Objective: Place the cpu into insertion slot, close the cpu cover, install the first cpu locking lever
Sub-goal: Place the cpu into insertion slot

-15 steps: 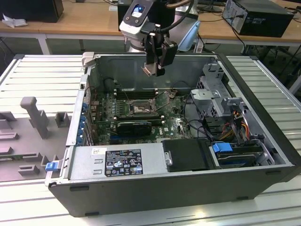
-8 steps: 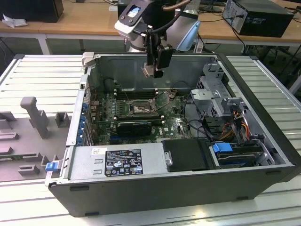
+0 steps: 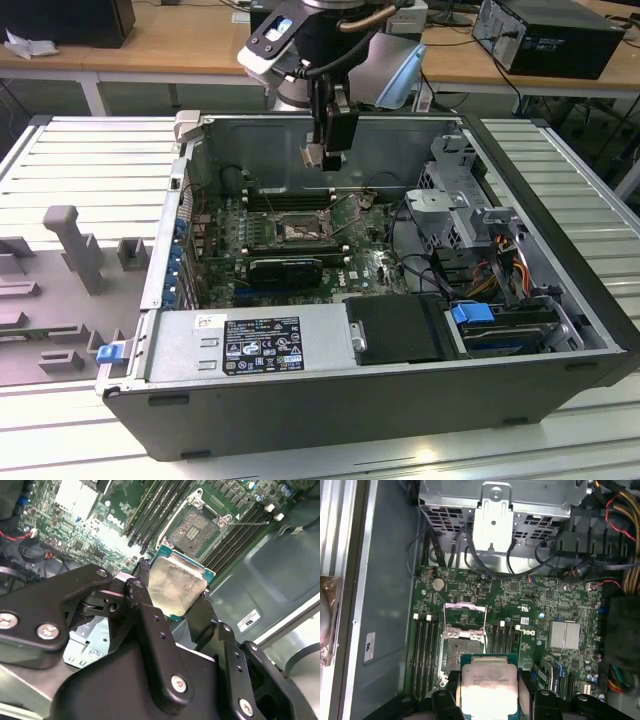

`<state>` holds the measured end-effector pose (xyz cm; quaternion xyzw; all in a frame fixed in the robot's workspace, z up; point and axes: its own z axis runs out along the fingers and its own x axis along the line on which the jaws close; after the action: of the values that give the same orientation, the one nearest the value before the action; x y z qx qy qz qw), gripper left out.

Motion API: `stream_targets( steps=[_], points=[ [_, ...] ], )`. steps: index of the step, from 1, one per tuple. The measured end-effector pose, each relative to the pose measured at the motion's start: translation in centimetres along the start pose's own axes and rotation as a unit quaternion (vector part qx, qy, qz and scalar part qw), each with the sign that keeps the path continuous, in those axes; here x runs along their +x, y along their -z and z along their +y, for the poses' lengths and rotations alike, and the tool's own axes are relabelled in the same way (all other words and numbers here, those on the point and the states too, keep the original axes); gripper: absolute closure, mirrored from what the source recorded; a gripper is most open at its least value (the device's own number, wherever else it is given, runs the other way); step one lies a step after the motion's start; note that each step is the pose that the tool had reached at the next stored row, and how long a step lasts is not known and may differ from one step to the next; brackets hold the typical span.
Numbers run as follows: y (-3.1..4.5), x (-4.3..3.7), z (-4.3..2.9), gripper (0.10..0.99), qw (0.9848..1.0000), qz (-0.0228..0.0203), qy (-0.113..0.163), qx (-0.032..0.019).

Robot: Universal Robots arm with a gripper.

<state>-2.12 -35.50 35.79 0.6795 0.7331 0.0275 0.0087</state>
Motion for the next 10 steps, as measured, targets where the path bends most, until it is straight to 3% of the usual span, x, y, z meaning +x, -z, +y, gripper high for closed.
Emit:
stream_targets(
  steps=[5, 10],
  points=[
    [-1.69, 0.10, -0.09, 0.545, 1.0000, -0.0012, -0.008, 0.0012],
    [-2.24, 0.09, -0.11, 0.545, 0.9994, -0.0037, -0.034, 0.0007]
  ],
)
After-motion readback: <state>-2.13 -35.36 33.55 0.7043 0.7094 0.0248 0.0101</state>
